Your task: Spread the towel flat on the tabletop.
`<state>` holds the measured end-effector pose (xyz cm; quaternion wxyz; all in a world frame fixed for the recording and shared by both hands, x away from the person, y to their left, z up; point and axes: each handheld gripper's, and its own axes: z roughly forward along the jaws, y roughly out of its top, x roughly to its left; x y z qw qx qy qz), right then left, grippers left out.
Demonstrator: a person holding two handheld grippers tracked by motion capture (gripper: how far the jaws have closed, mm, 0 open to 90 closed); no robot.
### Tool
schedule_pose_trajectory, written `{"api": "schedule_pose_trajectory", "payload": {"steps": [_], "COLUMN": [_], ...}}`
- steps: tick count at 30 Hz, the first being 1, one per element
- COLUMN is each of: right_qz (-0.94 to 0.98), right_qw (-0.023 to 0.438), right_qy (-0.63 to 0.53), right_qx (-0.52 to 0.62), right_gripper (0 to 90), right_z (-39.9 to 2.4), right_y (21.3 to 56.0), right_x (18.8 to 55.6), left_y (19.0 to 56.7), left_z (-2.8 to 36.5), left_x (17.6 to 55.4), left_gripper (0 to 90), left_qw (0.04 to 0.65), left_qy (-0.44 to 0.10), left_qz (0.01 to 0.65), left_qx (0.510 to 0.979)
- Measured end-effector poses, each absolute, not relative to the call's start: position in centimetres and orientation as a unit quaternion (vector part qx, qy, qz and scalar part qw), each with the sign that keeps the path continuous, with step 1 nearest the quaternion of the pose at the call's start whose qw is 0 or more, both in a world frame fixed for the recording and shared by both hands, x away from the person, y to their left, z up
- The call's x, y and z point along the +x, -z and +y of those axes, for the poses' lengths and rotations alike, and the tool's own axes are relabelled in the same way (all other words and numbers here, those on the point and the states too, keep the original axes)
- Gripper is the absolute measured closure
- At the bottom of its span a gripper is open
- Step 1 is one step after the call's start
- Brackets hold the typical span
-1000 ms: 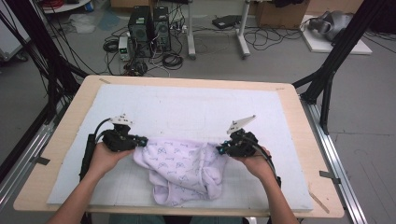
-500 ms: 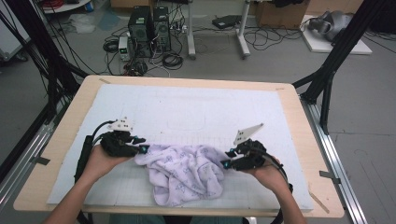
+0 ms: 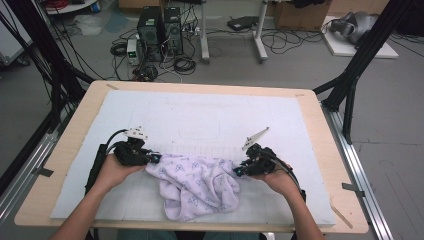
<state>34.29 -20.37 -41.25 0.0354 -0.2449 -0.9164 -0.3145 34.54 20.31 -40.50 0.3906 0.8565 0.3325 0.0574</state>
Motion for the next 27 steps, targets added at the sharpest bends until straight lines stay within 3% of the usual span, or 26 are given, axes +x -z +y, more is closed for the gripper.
{"api": "schedule_pose_trajectory", "payload": {"steps": [5,12,13,14,15,16,21,27], "right_qz": [-0.91,-0.861,-0.848,-0.838,-0.825,-0.824,-0.844,-0.868], "right_qw": [-0.012,-0.203,-0.233,-0.25,-0.25,-0.227,-0.174,-0.128], "right_qy": [0.328,0.387,0.391,0.397,0.406,0.408,0.392,0.381], "right_qx": [-0.253,-0.262,-0.272,-0.279,-0.304,-0.322,-0.323,-0.291], "right_gripper": [83.9,83.3,78.4,63.9,54.9,54.4,50.6,49.4], "right_z": [-20.7,-21.1,-21.0,-21.1,-21.2,-21.3,-20.6,-19.7], "right_y": [39.0,30.0,28.9,28.7,28.8,29.2,32.8,35.8], "right_x": [35.9,39.5,40.2,40.7,41.6,42.3,42.2,38.9], "left_y": [37.9,29.8,29.4,29.3,29.6,30.2,33.9,37.8], "left_z": [20.4,19.8,19.6,19.5,19.6,19.8,20.5,19.7], "left_x": [36.4,40.6,41.3,42.3,43.1,43.5,42.2,38.6], "left_gripper": [84.6,83.4,75.1,63.2,51.3,46.3,45.5,42.7], "left_qw": [0.426,0.493,0.484,0.468,0.455,0.446,0.435,0.433], "left_qy": [-0.112,-0.28,-0.293,-0.287,-0.273,-0.259,-0.211,-0.151], "left_qz": [0.35,0.35,0.356,0.381,0.405,0.418,0.414,0.387], "left_qx": [0.827,0.746,0.744,0.744,0.745,0.748,0.771,0.8]}}
